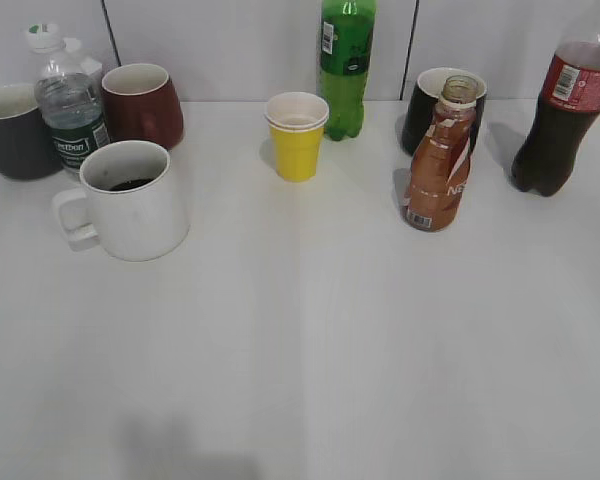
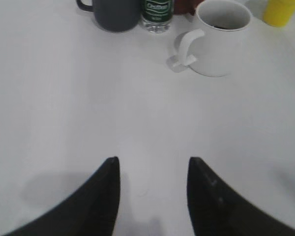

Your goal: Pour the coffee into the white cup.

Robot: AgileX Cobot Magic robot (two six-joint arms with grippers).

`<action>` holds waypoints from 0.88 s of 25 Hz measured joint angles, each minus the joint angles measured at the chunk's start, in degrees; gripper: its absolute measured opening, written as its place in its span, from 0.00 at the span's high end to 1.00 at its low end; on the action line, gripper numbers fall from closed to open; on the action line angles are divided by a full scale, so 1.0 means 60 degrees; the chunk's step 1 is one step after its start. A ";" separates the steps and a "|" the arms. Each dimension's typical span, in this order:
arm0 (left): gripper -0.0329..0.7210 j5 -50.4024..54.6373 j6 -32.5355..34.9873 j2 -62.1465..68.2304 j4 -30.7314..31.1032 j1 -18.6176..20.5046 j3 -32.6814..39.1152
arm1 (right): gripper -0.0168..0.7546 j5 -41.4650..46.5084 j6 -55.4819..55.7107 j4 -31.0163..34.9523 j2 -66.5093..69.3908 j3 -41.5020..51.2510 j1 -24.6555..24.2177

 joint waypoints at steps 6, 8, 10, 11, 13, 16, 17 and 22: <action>0.51 0.0000 0.0000 -0.0019 0.0000 0.0734 0.0000 | 0.22 0.0000 0.0000 0.0000 0.0000 0.0000 0.0000; 0.51 0.0000 0.0000 -0.0019 0.0000 0.0887 0.0000 | 0.22 0.0000 0.0000 0.0000 0.0000 0.0000 0.0000; 0.51 0.0000 0.0000 -0.0019 0.0000 0.1015 0.0000 | 0.22 0.0000 0.0000 0.0000 0.0000 0.0000 0.0000; 0.51 0.0000 0.0000 -0.0019 0.0000 0.1082 0.0000 | 0.22 0.0000 0.0000 0.0000 0.0000 0.0000 0.0000; 0.51 0.0000 0.0000 -0.0019 0.0000 0.1181 0.0000 | 0.22 0.0000 0.0000 0.0000 0.0000 0.0000 0.0000; 0.52 0.0000 0.0000 -0.0019 0.0000 0.1225 0.0000 | 0.22 0.0000 0.0000 0.0000 0.0000 0.0000 0.0000; 0.52 0.0000 0.0000 -0.0019 0.0000 0.1225 0.0000 | 0.22 0.0000 0.0000 0.0000 0.0000 0.0000 0.0000; 0.53 0.0000 0.0000 -0.0281 0.0000 0.1225 0.0000 | 0.22 0.0000 -0.0009 0.0000 0.0000 0.0000 0.0000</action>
